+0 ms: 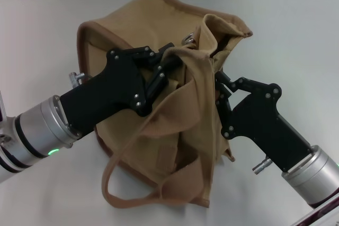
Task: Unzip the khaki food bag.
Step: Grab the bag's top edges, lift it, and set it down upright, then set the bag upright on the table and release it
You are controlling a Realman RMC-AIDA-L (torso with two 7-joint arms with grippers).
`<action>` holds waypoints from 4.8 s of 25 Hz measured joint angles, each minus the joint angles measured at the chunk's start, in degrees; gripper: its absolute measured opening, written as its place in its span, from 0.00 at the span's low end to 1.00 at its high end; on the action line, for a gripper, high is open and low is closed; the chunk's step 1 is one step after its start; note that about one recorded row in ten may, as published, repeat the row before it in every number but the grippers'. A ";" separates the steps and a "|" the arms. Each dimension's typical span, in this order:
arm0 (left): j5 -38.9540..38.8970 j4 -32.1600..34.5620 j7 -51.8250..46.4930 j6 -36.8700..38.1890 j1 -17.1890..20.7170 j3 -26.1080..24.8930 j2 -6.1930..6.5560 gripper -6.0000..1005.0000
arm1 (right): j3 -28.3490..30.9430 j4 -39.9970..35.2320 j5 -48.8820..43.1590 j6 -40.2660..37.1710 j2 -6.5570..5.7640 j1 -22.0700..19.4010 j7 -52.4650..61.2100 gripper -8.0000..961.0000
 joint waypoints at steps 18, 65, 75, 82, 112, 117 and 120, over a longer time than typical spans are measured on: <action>0.00 -0.59 -0.05 0.80 1.56 -5.66 0.00 0.15 | 0.46 -0.05 0.28 0.74 0.00 -0.39 -0.02 0.01; -0.09 -3.86 -1.54 2.81 8.06 -22.93 0.00 0.17 | 2.34 -5.46 0.13 0.11 -0.35 -5.96 5.80 0.01; -0.09 -3.73 -1.54 2.52 8.24 -23.38 0.00 0.17 | 0.59 -18.70 -0.22 -1.79 -0.54 -5.23 34.94 0.36; -0.09 -3.74 -1.54 2.51 8.27 -23.38 0.00 0.17 | -2.94 -23.14 -0.27 -1.82 -0.31 -3.02 42.43 0.45; 0.05 -3.64 -1.54 2.51 8.63 -23.28 0.01 0.18 | 2.08 -16.51 0.54 7.61 -0.32 4.18 46.36 0.10; 0.50 -3.09 -2.84 1.92 9.30 -22.49 0.23 0.19 | 3.87 -22.20 0.32 6.26 -0.65 8.37 62.04 0.07; 0.79 -2.00 -4.64 1.35 9.48 -20.13 0.37 0.19 | 3.25 -29.07 0.04 4.89 -0.70 11.68 76.26 0.07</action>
